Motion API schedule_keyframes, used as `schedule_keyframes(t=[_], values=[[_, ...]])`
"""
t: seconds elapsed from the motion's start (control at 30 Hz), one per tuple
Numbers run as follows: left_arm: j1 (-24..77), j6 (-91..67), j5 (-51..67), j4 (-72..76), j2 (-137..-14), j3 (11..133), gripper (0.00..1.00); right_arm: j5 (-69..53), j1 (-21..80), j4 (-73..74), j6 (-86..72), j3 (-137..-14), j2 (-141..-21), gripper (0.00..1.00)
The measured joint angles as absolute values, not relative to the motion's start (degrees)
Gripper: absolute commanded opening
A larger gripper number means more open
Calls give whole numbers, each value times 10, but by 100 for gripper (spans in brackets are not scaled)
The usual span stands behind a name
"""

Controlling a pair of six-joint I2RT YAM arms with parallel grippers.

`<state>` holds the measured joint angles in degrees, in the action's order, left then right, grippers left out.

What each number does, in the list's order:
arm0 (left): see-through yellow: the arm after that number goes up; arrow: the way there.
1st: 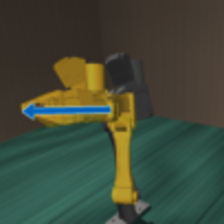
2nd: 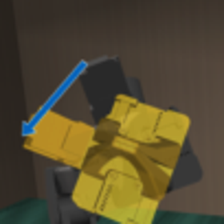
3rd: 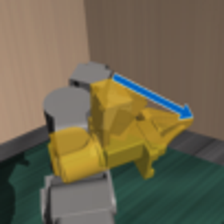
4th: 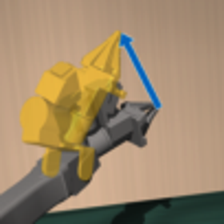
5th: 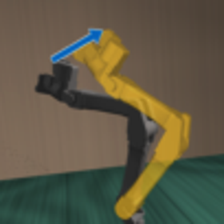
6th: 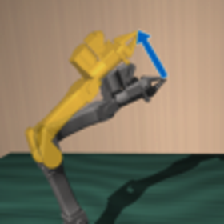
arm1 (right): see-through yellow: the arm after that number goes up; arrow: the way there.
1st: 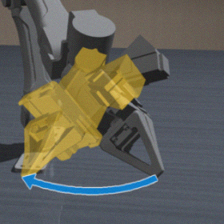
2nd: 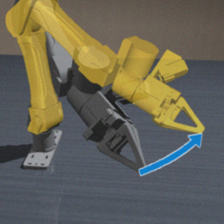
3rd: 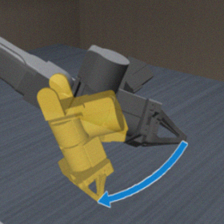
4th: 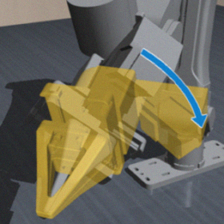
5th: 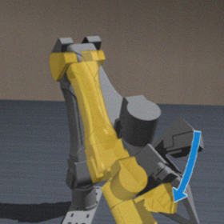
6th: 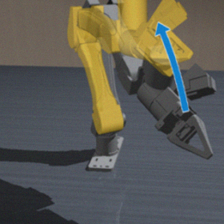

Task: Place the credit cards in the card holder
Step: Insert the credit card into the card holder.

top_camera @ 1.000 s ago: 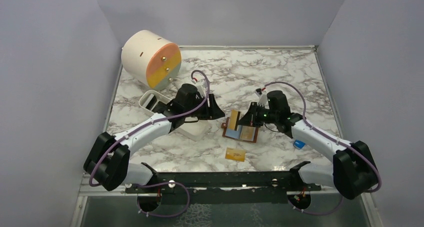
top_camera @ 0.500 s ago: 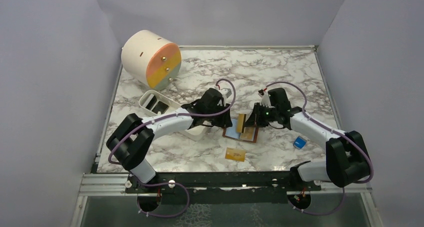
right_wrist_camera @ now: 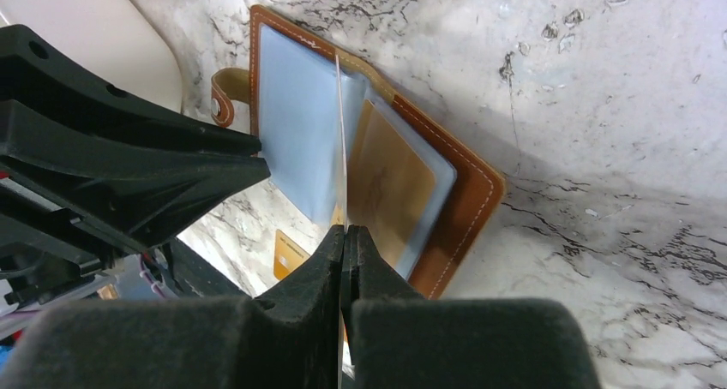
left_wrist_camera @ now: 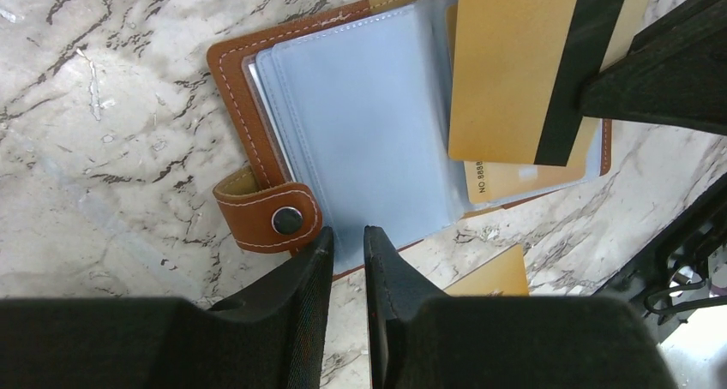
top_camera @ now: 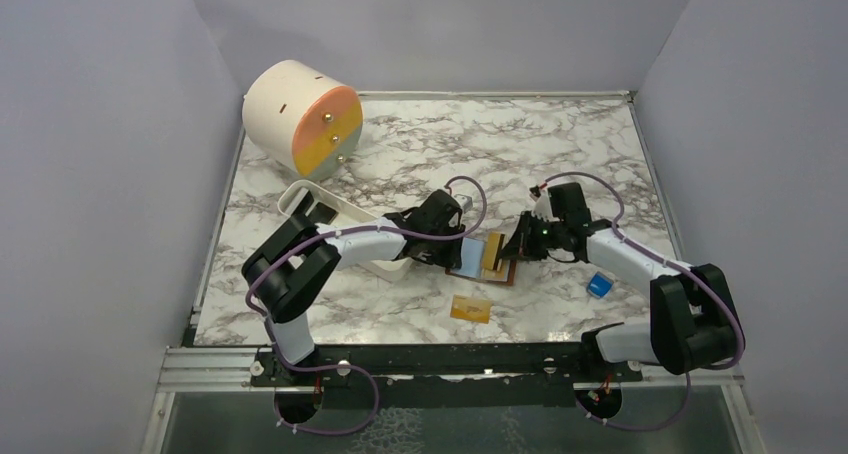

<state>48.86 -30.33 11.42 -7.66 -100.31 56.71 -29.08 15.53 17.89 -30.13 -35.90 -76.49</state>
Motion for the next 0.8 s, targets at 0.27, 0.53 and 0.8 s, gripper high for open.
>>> schedule_keyframes(t=[0.27, 0.53, 0.8], values=[[493, -302, 108, -78, -1008, 568, 22, -321, 148, 138, -314, -327, -765, 1], [501, -305, 103, -77, -1008, 568, 24, -361, 133, 86, -335, -300, -771, 1], [504, -309, 98, -75, -1007, 568, 37, -386, 117, 75, -347, -291, -771, 1]])
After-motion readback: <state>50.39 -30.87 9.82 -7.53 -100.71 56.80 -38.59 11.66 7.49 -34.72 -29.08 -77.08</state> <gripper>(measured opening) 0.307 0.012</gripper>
